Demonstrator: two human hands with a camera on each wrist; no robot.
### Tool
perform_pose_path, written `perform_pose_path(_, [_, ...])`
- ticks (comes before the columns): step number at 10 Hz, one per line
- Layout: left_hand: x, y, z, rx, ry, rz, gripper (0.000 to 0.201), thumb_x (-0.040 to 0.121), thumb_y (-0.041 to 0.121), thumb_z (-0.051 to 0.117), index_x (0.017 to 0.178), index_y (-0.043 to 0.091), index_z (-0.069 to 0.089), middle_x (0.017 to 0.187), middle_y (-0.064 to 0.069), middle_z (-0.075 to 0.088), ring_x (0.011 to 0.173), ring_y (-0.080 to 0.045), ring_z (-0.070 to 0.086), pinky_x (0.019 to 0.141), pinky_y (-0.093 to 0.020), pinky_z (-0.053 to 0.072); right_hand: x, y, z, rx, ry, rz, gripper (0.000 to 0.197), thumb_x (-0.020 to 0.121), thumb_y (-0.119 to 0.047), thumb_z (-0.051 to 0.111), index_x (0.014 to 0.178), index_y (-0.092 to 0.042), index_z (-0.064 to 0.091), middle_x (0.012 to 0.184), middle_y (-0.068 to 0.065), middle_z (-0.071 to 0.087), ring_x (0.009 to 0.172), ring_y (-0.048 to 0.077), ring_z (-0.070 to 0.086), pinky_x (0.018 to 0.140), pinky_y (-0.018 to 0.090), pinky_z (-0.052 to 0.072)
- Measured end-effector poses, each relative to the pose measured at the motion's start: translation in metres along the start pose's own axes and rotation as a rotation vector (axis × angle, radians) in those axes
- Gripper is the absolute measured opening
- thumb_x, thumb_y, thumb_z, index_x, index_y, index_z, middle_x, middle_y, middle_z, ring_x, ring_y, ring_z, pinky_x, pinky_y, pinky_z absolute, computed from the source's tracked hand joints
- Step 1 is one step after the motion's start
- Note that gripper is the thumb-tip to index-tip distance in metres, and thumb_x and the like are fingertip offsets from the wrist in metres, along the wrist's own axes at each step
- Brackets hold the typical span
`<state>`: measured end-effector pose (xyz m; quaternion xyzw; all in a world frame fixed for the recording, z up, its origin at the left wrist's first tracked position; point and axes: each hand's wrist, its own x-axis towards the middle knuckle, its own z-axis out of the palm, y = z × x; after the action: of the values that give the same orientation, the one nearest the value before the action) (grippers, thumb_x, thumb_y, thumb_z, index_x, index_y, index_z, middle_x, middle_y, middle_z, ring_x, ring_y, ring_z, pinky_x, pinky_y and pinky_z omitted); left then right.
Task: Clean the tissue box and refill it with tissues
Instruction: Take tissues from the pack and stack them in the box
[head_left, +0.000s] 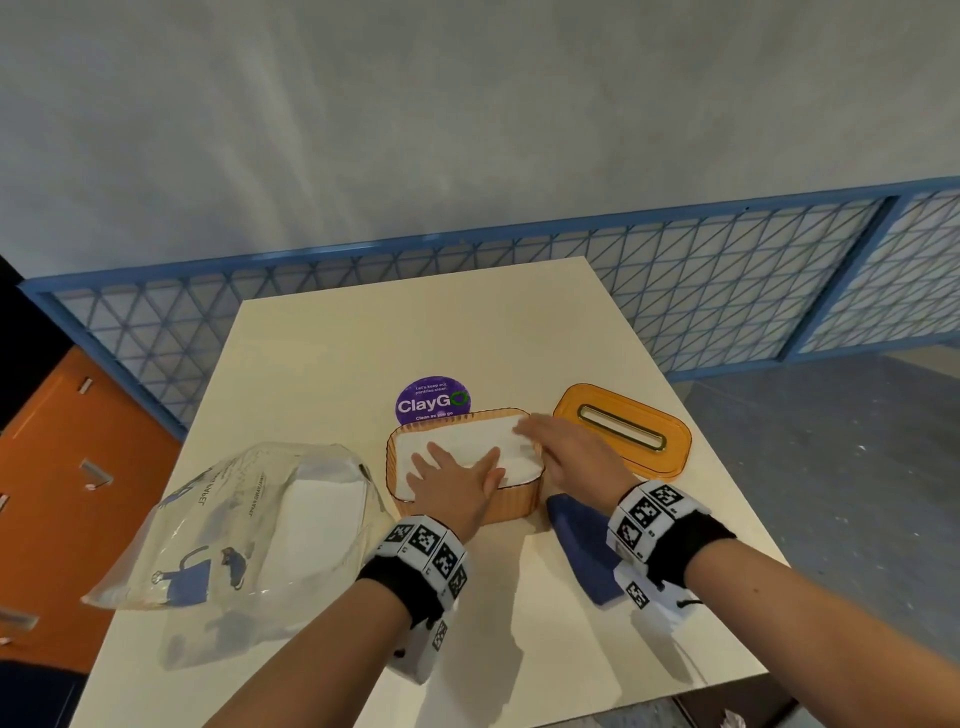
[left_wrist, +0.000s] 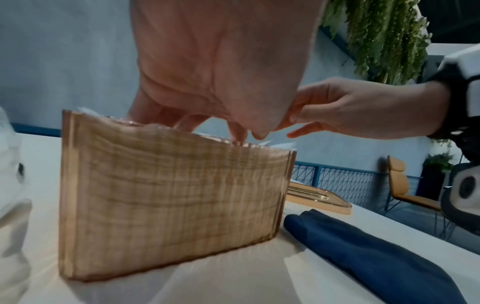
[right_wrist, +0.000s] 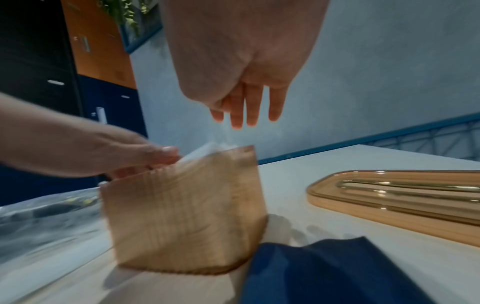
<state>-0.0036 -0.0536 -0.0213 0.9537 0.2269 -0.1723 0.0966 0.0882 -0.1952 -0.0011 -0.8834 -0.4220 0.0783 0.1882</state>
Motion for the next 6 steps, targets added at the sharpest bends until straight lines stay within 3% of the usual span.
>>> perform_pose_path(1, [-0.003,0.000,0.006,0.029,0.019,0.000,0.051,0.097,0.054,0.014,0.147,0.046,0.006,0.156,-0.027,0.000,0.142,-0.049,0.004,0.116,-0.054,0.015,0.009,0.044,-0.004,0.006,0.210,0.061,0.042,0.094,-0.009,0.045,0.136,-0.012,0.045,0.140,0.008,0.049,0.130,0.022,0.045,0.107,0.028,0.034])
perform_pose_path(2, [-0.005,0.002,0.014,0.063,0.050,-0.009,0.053,0.097,0.055,0.013,0.147,0.045,0.000,0.156,-0.025,-0.004,0.143,-0.048,0.001,0.116,-0.054,0.013,0.019,0.091,-0.001,-0.084,0.041,0.295,0.064,0.091,-0.028,0.056,0.145,-0.012,0.027,0.148,0.014,0.034,0.136,0.027,0.033,0.112,0.036,0.031])
perform_pose_path(3, [-0.001,0.002,0.021,0.053,0.079,-0.013,0.056,0.092,0.060,-0.002,0.146,0.047,-0.003,0.157,-0.022,-0.007,0.143,-0.048,-0.001,0.117,-0.054,0.011,0.026,0.121,0.001,-0.252,-0.214,0.507,0.098,0.078,-0.052,0.065,0.150,-0.022,0.005,0.157,0.014,0.011,0.144,0.036,0.012,0.115,0.052,0.021])
perform_pose_path(4, [-0.002,0.004,0.022,0.069,0.077,0.001,0.109,0.050,0.067,-0.049,0.145,0.048,-0.001,0.157,-0.023,-0.001,0.143,-0.049,0.004,0.115,-0.055,0.015,0.030,0.139,0.002,-0.284,-0.371,0.634,0.120,0.067,-0.062,0.070,0.150,-0.025,-0.007,0.158,0.016,0.001,0.145,0.041,0.005,0.114,0.059,0.016])
perform_pose_path(5, [-0.001,0.003,0.021,0.115,0.139,-0.038,0.101,0.069,0.063,-0.040,0.143,0.044,0.027,0.149,-0.030,0.029,0.132,-0.052,0.034,0.102,-0.061,0.037,0.028,0.147,0.007,-0.315,-0.396,0.663,0.123,0.060,-0.061,0.075,0.149,-0.026,-0.003,0.153,0.016,0.017,0.140,0.039,0.023,0.109,0.058,0.030])
perform_pose_path(6, [0.000,0.004,0.026,0.106,0.133,-0.013,0.069,0.098,0.048,-0.002,0.122,0.035,0.061,0.118,-0.027,0.064,0.102,-0.046,0.065,0.071,-0.059,0.055,0.026,0.149,0.011,-0.357,-0.385,0.646,0.119,0.062,-0.058,0.075,0.148,-0.024,0.001,0.146,0.013,0.026,0.135,0.033,0.030,0.108,0.053,0.034])
